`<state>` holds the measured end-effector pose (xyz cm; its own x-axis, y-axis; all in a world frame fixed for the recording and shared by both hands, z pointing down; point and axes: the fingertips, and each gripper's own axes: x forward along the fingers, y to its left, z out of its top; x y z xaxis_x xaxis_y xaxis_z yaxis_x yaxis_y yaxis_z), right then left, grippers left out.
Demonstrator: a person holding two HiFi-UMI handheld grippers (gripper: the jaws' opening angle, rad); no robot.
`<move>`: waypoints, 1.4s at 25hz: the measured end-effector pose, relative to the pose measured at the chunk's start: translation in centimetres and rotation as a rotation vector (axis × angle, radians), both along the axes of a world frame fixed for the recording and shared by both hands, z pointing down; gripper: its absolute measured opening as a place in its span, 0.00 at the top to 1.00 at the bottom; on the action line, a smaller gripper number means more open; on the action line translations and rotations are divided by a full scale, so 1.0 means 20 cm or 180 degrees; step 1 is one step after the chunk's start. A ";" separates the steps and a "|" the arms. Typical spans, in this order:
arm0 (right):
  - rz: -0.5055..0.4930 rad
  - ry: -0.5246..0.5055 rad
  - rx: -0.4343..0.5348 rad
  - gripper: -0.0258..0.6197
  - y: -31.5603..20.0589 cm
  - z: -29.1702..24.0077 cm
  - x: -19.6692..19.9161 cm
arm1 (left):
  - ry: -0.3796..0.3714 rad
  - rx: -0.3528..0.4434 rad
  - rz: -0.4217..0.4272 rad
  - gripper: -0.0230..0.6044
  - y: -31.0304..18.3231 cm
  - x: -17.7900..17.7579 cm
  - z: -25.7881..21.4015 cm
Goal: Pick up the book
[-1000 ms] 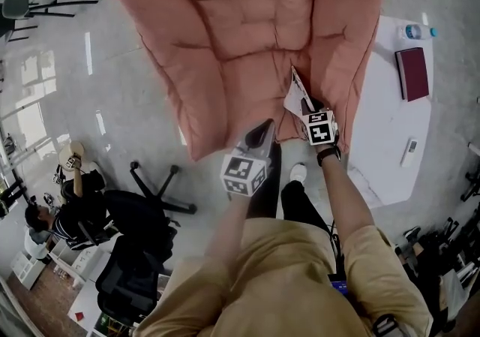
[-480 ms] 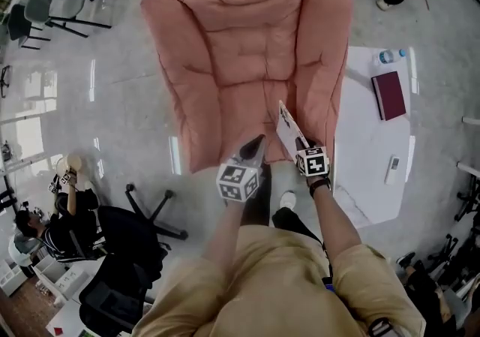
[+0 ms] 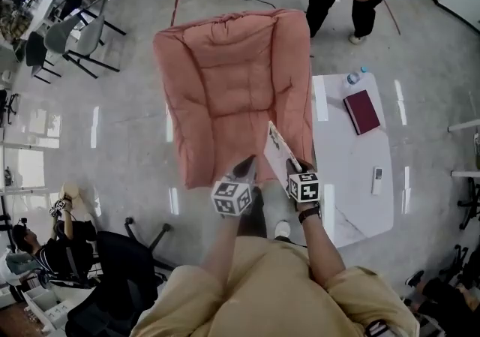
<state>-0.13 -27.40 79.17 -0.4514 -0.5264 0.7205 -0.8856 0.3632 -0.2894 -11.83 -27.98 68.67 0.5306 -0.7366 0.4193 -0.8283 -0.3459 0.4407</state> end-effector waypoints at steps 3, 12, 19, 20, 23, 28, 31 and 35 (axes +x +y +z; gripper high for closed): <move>0.0135 -0.0058 0.0364 0.89 0.00 -0.27 0.09 | 0.0002 0.0201 0.0030 0.96 0.04 0.06 -0.14; 0.0415 -0.0265 0.1541 0.89 0.12 -1.19 0.33 | -0.0044 0.0955 0.0051 0.96 0.20 0.28 -0.80; 0.0576 -0.0391 0.2460 0.89 0.40 -1.82 0.43 | -0.0335 0.1769 0.0014 0.96 0.50 0.39 -1.38; 0.0627 -0.0404 0.2585 0.89 0.46 -1.88 0.44 | -0.0357 0.1863 -0.0019 0.96 0.55 0.39 -1.45; 0.0619 -0.0363 0.2890 0.89 0.60 -2.04 0.44 | -0.0404 0.2096 -0.0067 0.96 0.68 0.40 -1.60; 0.0554 -0.0309 0.3114 0.89 0.75 -2.18 0.49 | -0.0468 0.2269 -0.0102 0.96 0.82 0.46 -1.68; 0.0523 -0.0303 0.3208 0.89 0.84 -2.22 0.53 | -0.0491 0.2327 -0.0135 0.96 0.90 0.50 -1.69; 0.0456 -0.0244 0.3316 0.89 0.93 -2.28 0.56 | -0.0506 0.2436 -0.0180 0.96 0.99 0.54 -1.74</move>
